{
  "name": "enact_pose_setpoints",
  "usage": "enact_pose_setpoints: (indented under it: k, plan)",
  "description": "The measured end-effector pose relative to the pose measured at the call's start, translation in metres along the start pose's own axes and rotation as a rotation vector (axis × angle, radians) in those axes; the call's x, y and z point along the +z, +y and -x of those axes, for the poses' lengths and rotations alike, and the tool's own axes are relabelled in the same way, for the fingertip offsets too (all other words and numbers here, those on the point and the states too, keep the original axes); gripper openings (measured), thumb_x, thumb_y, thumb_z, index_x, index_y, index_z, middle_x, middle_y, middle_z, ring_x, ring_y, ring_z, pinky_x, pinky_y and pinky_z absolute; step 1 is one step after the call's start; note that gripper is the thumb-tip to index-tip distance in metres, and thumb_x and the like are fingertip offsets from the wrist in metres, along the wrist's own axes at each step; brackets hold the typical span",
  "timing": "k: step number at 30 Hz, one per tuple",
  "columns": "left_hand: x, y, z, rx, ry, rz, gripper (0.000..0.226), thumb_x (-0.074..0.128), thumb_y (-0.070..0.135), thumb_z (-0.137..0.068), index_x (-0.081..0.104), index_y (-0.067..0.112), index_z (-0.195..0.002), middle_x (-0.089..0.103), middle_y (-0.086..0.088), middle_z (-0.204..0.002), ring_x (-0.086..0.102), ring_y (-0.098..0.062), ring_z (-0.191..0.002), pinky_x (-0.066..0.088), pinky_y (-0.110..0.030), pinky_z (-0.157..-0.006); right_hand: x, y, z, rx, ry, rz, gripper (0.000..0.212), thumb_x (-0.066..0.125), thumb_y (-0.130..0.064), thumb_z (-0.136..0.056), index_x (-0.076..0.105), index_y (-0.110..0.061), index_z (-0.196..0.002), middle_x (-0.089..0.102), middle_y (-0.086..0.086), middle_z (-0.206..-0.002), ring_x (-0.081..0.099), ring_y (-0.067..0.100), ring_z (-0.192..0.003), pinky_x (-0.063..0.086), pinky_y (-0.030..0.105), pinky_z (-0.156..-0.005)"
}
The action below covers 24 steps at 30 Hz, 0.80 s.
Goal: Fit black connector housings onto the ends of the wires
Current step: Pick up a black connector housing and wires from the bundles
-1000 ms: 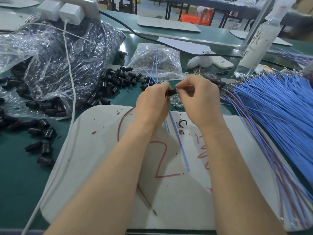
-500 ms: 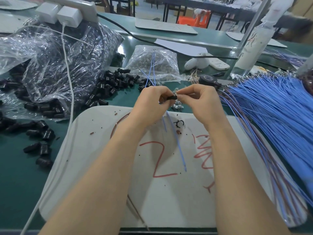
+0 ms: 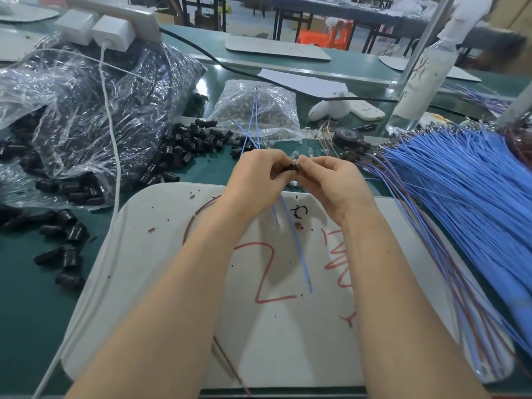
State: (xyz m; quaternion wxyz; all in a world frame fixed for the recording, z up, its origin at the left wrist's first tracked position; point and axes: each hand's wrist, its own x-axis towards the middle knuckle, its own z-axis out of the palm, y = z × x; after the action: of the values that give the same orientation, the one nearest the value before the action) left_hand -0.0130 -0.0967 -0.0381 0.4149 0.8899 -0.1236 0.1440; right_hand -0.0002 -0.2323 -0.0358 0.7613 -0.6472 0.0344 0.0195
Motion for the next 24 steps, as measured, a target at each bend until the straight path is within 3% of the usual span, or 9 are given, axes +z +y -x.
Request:
enact_pose_setpoints:
  k: [4,7,10,11,14,16,18,21,24]
  plan:
    - [-0.002,0.001,0.001,-0.024,0.006,-0.030,0.013,0.066,0.015,-0.085,0.073,0.010,-0.094,0.071,-0.005,-0.081,0.061,-0.021,-0.077,0.048,-0.035,-0.078,0.007,0.004,0.000,0.018,-0.006,0.006,0.014,0.063,-0.009,-0.090,0.062,-0.006,-0.077,0.067,0.006,-0.072,0.065,0.014,-0.068,0.056,0.024,-0.075]
    - [-0.009,0.018,0.000,-0.055,0.082,0.061,0.011,0.065,0.019,-0.087,0.072,0.013,-0.093,0.070,0.002,-0.079,0.059,-0.009,-0.070,0.048,-0.022,-0.074,0.014,-0.003,0.002,0.003,-0.032,-0.114,0.013,0.060,-0.021,-0.093,0.062,-0.011,-0.085,0.066,0.005,-0.080,0.062,0.016,-0.074,0.054,0.027,-0.077]
    - [-0.030,0.053,-0.013,-0.022,0.211,0.183,0.012,0.064,0.023,-0.088,0.070,0.015,-0.094,0.070,0.006,-0.082,0.062,-0.005,-0.074,0.047,-0.013,-0.071,0.016,-0.019,0.013,0.038,-0.280,-0.292,0.036,0.044,-0.045,-0.096,0.060,-0.017,-0.112,0.067,0.010,-0.105,0.065,0.023,-0.098,0.049,0.037,-0.097]
    - [-0.039,0.066,-0.019,-0.002,0.258,0.238,0.011,0.065,0.024,-0.089,0.068,0.016,-0.095,0.070,0.007,-0.084,0.064,-0.004,-0.077,0.048,-0.011,-0.072,0.015,-0.026,0.018,0.048,-0.373,-0.328,0.045,0.038,-0.050,-0.095,0.059,-0.016,-0.116,0.068,0.011,-0.103,0.066,0.024,-0.099,0.050,0.037,-0.097]
    - [-0.064,0.104,-0.040,0.078,0.369,0.465,0.006,0.062,0.024,-0.090,0.063,0.019,-0.086,0.068,0.010,-0.078,0.060,0.006,-0.064,0.044,-0.008,-0.065,0.004,-0.054,0.041,0.037,-0.554,-0.378,0.049,0.037,-0.048,-0.090,0.066,-0.009,-0.096,0.057,0.001,-0.063,0.060,0.017,-0.061,0.055,0.026,-0.062]
    - [-0.068,0.116,-0.057,0.063,0.463,0.652,0.012,0.061,0.016,-0.091,0.062,0.012,-0.080,0.062,0.006,-0.067,0.049,0.002,-0.049,0.040,-0.013,-0.060,-0.017,-0.073,0.055,-0.014,-0.582,-0.278,0.042,0.040,-0.041,-0.089,0.067,-0.009,-0.090,0.039,-0.006,-0.051,0.042,0.008,-0.042,0.041,0.016,-0.042]
    - [-0.064,0.120,-0.075,-0.081,0.478,0.848,0.013,0.055,0.011,-0.093,0.056,0.004,-0.082,0.053,0.002,-0.067,0.044,-0.002,-0.045,0.040,-0.015,-0.058,-0.047,-0.091,0.071,-0.076,-0.485,-0.105,0.035,0.043,-0.034,-0.090,0.067,-0.009,-0.094,0.032,-0.008,-0.049,0.029,0.004,-0.037,0.028,0.012,-0.035]
    - [-0.037,0.128,-0.094,-0.196,0.484,1.164,0.010,0.059,0.011,-0.092,0.057,0.001,-0.091,0.061,-0.006,-0.077,0.057,-0.010,-0.062,0.051,-0.021,-0.066,-0.091,-0.102,0.087,-0.095,-0.110,0.190,0.018,0.046,-0.024,-0.097,0.061,-0.014,-0.091,0.035,-0.007,-0.046,0.023,0.005,-0.036,0.021,0.011,-0.032]
    - [0.024,0.136,-0.099,-0.342,0.297,1.172,0.007,0.059,0.012,-0.092,0.058,0.006,-0.088,0.063,-0.005,-0.075,0.061,-0.016,-0.071,0.053,-0.027,-0.073,-0.123,-0.084,0.078,-0.086,0.319,0.640,0.018,0.050,-0.019,-0.098,0.054,-0.017,-0.081,0.053,0.000,-0.053,0.046,0.018,-0.046,0.042,0.022,-0.043]
